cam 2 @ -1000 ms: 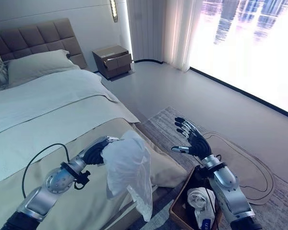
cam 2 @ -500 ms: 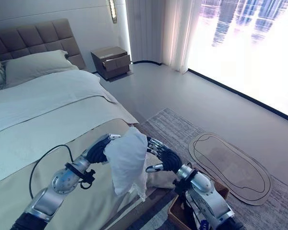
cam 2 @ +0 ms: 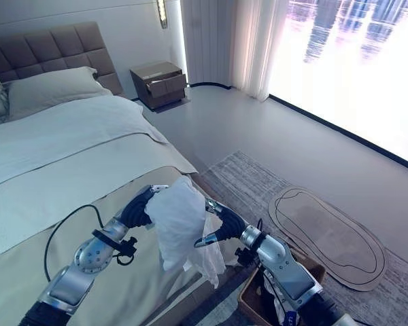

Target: Pick up clothes into the bucket

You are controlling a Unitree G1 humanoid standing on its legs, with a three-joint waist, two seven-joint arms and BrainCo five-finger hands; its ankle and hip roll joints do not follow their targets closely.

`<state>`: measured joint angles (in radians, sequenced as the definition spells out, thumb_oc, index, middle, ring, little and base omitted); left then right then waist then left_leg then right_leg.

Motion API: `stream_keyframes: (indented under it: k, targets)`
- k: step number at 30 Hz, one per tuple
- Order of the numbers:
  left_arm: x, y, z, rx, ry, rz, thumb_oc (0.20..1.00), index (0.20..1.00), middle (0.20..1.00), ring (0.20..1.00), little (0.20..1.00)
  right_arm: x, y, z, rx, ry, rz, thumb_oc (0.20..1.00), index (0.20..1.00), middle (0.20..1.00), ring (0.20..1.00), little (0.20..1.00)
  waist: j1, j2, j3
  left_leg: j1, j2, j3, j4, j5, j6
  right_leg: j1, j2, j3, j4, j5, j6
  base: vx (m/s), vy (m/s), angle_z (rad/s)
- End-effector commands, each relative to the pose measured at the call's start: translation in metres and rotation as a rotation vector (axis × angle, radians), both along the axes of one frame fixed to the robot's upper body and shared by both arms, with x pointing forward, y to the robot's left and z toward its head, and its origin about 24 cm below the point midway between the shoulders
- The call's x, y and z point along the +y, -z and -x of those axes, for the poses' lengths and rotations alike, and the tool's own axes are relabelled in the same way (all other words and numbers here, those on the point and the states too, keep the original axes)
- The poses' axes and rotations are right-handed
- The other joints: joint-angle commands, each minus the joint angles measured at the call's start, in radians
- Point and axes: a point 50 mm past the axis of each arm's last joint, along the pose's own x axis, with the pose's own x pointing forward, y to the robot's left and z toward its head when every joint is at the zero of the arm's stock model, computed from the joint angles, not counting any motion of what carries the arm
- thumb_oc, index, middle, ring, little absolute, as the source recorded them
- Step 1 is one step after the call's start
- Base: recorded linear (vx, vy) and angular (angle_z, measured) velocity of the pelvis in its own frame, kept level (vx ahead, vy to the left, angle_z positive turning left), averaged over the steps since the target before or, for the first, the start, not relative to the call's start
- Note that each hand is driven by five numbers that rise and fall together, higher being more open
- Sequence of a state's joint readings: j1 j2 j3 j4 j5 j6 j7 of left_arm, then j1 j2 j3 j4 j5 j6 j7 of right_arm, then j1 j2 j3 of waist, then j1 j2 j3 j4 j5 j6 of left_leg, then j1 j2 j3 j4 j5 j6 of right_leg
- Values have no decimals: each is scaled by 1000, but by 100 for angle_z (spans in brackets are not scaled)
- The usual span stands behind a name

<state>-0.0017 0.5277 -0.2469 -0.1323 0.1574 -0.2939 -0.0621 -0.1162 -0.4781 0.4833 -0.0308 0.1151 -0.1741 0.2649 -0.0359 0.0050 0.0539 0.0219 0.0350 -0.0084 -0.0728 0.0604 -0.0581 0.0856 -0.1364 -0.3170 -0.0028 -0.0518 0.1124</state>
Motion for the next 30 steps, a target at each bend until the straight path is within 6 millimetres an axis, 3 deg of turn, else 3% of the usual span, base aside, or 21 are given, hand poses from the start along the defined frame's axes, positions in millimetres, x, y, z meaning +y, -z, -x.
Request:
stream_keyframes:
  k: [1,9,18,19,20,30]
  targets:
    - [-7,-66,-5,-278,49,205,200,200,200,200,200,27,-15,-5,-109,-59,-32,1000,1000,1000,1000,1000,10,-45,-19,-27,42,8,66,-51,-20,-49,-81,30,-20,128,62,0,0,0]
    - [-22,-71,-3,-268,121,273,200,200,200,200,200,47,-1,-10,-48,-40,-52,1000,1000,1000,1000,1000,12,-43,-17,-29,40,8,66,-51,-17,-49,-82,34,-21,129,62,0,0,0]
    - [-37,-75,-1,-239,200,344,200,200,200,200,200,68,-12,-12,-83,-74,-92,1000,1000,1000,1000,1000,14,-43,-14,-34,39,5,69,-50,-14,-54,-82,34,-21,129,61,-3,0,0]
    - [-38,-76,-1,-237,207,349,200,200,200,200,200,69,-14,-12,-88,-75,-98,253,253,253,253,253,14,-45,-11,-40,37,4,72,-42,-13,-58,-84,34,-19,137,59,0,0,0]
    - [-38,-75,-1,-237,206,349,200,200,200,200,200,69,-14,-12,-87,-75,-98,200,200,200,200,200,15,-44,-13,-35,39,4,69,-51,-14,-54,-81,34,-21,129,61,0,0,0]
    - [-34,-74,-2,-247,176,330,200,200,200,200,200,64,-9,-11,-60,-73,-93,200,200,200,200,200,16,-47,-9,-37,36,6,73,-45,-12,-55,-85,33,-20,136,61,5,0,0]
